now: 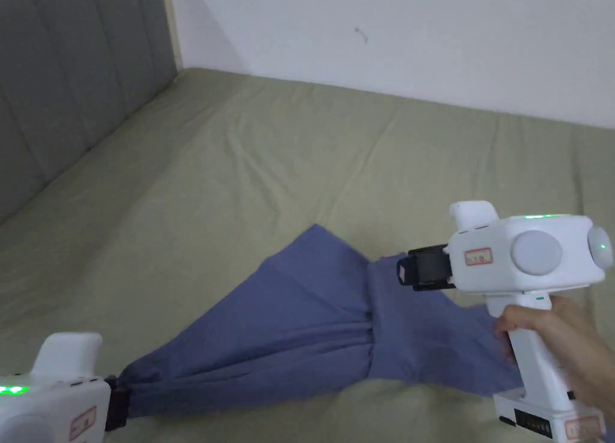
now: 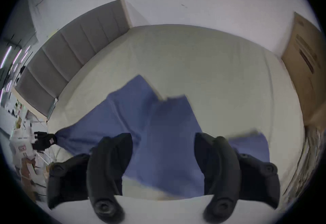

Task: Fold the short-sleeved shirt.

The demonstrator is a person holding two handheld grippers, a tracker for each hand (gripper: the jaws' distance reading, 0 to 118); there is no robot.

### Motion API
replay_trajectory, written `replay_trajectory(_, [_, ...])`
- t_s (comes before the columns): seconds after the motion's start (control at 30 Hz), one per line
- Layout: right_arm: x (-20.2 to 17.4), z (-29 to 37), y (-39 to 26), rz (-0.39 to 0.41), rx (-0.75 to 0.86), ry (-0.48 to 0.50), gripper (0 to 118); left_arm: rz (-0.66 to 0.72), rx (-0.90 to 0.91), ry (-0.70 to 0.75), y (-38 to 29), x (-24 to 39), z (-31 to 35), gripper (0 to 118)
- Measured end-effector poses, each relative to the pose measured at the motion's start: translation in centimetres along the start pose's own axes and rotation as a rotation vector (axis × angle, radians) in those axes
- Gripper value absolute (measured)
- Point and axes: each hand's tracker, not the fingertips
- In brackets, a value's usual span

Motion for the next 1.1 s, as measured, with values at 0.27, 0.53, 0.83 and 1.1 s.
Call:
replay_trajectory(0.27, [-4.4,-12.5,8.9,0.076,-0.086,0.028,80,0.026,-0.027,-0.016,0.5,-0.9,-1.1,6])
replay_trajectory(0.53, [-5.3,-21.7,9.0,0.067,-0.221,-0.021,79,0.045,-0.036,-0.027,0.8,-1.2,-1.4,6])
replay_trajectory(0.83, [-6.2,-19.0,8.5,0.108,-0.197,-0.013,1,0.031,-0.032,-0.01,1.0,-0.5,-1.1,6])
replay_trajectory(1.1, [-3.0,-10.1,10.8,-0.02,-0.055,0.009,1,0.001,0.038,0.001,4.1,0.1,2.0,6])
